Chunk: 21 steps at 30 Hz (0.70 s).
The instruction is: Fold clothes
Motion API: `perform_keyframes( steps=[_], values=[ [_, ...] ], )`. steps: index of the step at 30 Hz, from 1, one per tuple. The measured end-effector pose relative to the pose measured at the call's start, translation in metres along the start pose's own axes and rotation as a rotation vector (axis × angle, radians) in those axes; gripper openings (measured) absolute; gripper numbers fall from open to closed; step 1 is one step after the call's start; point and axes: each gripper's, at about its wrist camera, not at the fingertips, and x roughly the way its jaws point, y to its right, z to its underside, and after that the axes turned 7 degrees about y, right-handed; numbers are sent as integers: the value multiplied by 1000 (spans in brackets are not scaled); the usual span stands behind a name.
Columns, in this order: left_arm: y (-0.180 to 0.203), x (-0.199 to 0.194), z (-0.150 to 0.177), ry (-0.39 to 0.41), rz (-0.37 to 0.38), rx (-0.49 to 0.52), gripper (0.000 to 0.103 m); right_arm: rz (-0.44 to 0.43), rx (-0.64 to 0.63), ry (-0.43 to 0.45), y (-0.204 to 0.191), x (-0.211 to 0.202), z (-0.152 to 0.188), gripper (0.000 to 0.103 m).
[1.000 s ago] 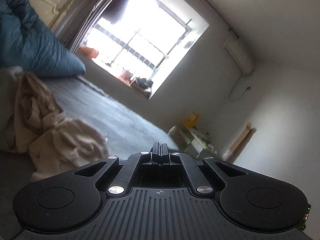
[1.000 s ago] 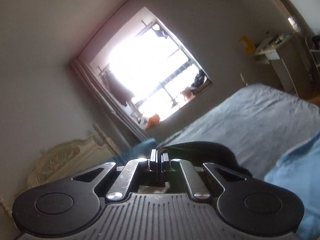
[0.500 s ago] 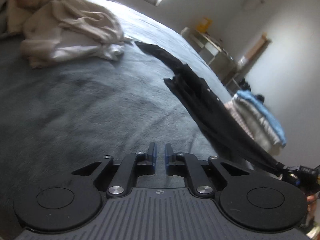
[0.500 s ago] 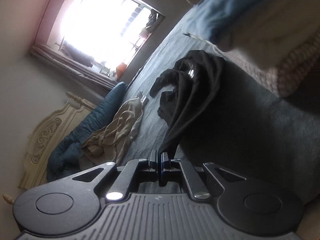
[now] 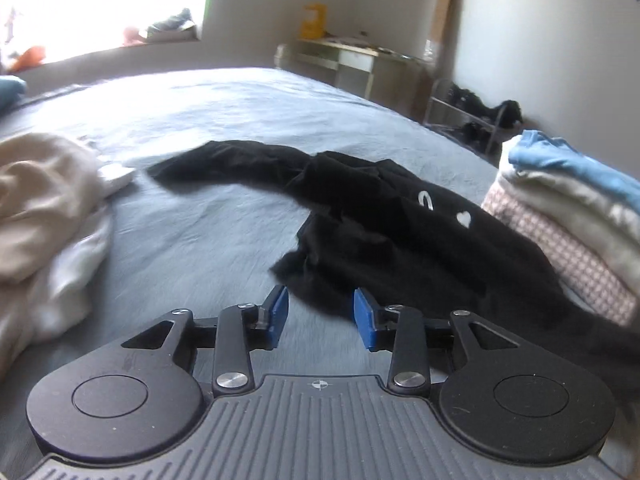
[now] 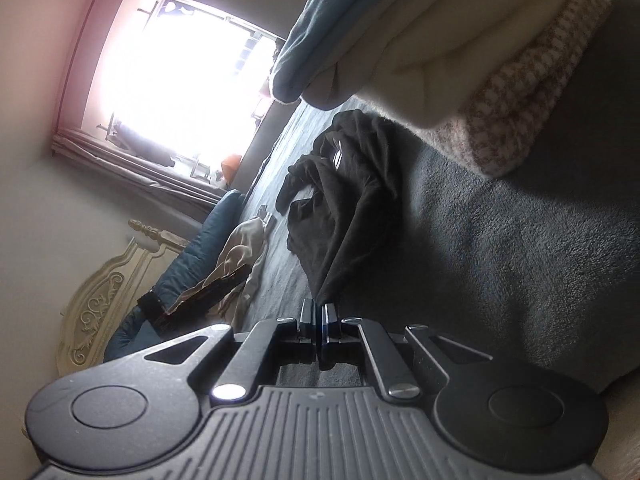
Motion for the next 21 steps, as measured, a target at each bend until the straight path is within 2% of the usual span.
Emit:
perform_keyframes(
  steps=[3,8,12,14,16,17,21],
  values=[
    [-18,35,-6,-24,53,-52,39,10,7,9,3,0,-3,3],
    [-29,75,-4,-83,74,-6,39,27,19,25,9,-1,-8,3],
    [-30,89,2,-111,121,-3,37,41,29,37,13,-1,-12,3],
    [-30,91,5,-101,122,-3,30,48,34,43,15,-1,-13,3],
    [-35,89,6,-80,122,-60,6,53,34,46,17,0,-14,3],
    [-38,87,6,-67,123,-99,2,55,35,47,18,0,-14,3],
    [-41,54,8,24,107,-214,0,64,23,59,18,0,-17,3]
  ],
)
